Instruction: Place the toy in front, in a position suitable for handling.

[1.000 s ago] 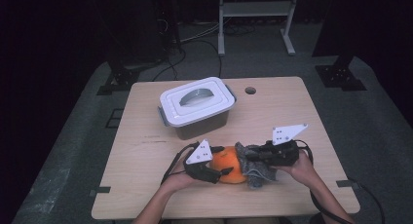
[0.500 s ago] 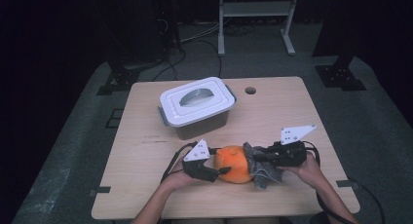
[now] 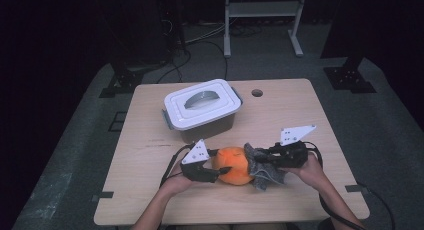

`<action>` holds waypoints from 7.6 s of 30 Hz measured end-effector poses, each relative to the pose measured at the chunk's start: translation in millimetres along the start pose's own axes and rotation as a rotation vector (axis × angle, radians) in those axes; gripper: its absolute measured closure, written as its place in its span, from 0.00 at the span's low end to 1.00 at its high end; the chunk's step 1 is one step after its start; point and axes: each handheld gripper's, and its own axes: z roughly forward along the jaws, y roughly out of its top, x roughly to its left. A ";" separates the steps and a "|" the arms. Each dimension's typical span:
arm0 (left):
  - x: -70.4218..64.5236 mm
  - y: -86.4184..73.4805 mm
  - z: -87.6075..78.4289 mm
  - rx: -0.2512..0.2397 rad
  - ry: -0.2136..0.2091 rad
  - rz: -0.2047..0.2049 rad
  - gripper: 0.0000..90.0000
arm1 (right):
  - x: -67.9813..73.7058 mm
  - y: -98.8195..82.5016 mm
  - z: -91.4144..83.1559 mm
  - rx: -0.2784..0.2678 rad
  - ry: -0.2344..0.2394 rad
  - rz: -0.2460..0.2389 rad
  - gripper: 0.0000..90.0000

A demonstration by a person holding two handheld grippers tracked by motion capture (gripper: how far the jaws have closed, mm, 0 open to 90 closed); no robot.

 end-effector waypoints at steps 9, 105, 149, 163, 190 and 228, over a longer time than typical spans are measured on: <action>-5.9 3.4 3.4 -0.006 0.005 0.014 0.41 | 9.5 25.4 6.8 -0.007 0.022 -0.071 0.85; -4.7 13.1 -8.7 -0.040 -0.062 0.055 0.10 | 13.9 8.6 -2.7 -0.047 0.029 -0.049 0.86; -5.8 3.2 9.5 0.002 0.028 -0.023 0.43 | 19.0 13.9 -8.8 -0.051 -0.003 -0.110 0.86; -4.3 8.1 13.1 0.004 0.060 -0.101 0.44 | 19.2 9.8 -8.7 -0.062 -0.026 -0.107 0.86; -8.5 3.2 9.8 -0.007 -0.018 -0.020 0.21 | -1.8 4.8 -11.0 -0.077 -0.036 -0.042 0.86; -16.9 17.9 4.8 0.040 0.149 0.045 0.44 | 18.8 29.3 7.2 -0.032 0.002 -0.121 0.86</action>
